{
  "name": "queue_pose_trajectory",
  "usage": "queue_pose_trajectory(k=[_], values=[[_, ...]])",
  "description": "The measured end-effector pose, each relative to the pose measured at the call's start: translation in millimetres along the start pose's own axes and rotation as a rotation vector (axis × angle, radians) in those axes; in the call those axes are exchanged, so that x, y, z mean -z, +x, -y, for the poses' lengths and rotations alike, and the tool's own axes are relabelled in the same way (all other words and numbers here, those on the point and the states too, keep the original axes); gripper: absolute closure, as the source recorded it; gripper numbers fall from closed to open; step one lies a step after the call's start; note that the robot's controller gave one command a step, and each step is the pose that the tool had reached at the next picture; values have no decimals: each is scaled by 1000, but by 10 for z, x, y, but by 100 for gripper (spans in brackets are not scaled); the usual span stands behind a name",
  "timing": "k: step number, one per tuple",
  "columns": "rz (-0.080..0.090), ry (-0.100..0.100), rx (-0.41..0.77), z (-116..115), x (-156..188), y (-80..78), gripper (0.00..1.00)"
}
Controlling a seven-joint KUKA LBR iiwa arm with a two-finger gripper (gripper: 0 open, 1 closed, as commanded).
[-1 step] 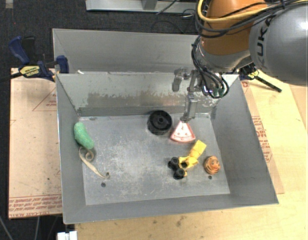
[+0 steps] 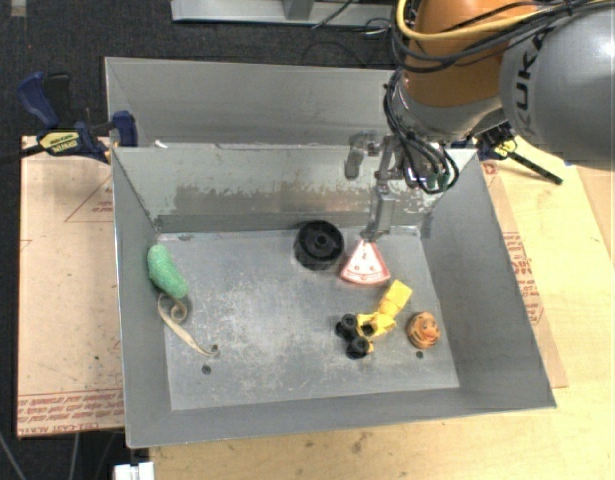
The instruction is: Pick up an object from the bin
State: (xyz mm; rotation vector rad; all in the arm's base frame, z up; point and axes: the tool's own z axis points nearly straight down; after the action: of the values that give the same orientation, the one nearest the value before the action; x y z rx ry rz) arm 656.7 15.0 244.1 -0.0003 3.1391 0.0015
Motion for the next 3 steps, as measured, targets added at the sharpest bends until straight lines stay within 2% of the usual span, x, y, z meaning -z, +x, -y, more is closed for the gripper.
queue_pose_trajectory(k=[1, 2, 3], values=[[6, 0, 30, 11, -513, 116, 0], [0, 1, -16, -228, -1000, 439, 0], [1, -5, -98, -8, -1337, 349, 0]])
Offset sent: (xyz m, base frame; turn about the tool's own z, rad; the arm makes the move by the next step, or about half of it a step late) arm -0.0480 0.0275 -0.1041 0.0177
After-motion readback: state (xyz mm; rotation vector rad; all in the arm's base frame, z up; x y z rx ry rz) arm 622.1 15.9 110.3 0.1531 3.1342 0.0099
